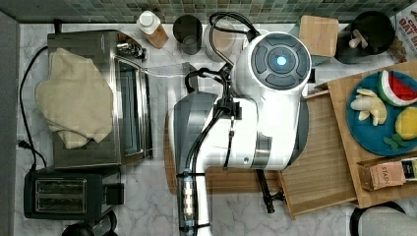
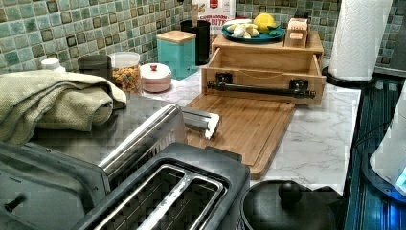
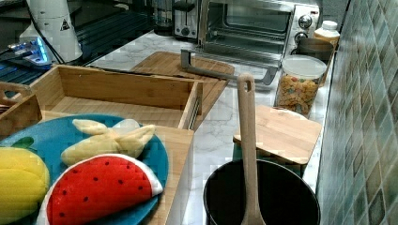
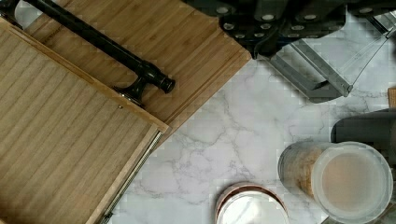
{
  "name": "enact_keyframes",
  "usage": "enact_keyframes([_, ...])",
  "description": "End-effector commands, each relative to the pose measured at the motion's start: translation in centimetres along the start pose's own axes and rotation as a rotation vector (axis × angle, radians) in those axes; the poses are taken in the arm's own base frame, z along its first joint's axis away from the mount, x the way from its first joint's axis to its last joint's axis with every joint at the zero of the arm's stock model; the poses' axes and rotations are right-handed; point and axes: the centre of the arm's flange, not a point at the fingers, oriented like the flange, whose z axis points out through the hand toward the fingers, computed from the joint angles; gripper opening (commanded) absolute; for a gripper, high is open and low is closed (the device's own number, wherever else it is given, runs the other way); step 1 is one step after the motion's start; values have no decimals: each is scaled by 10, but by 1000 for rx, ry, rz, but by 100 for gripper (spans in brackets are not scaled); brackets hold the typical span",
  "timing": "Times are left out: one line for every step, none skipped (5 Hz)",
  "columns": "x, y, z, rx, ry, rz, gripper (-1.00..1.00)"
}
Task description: Close the drawer.
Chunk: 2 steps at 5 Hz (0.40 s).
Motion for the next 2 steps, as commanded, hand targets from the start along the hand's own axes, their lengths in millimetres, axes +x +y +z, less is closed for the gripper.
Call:
enact_keyframes([1,0,-4,7,5,1,-100])
enact_keyframes([-12,-2,3,-7,50,-58,-100])
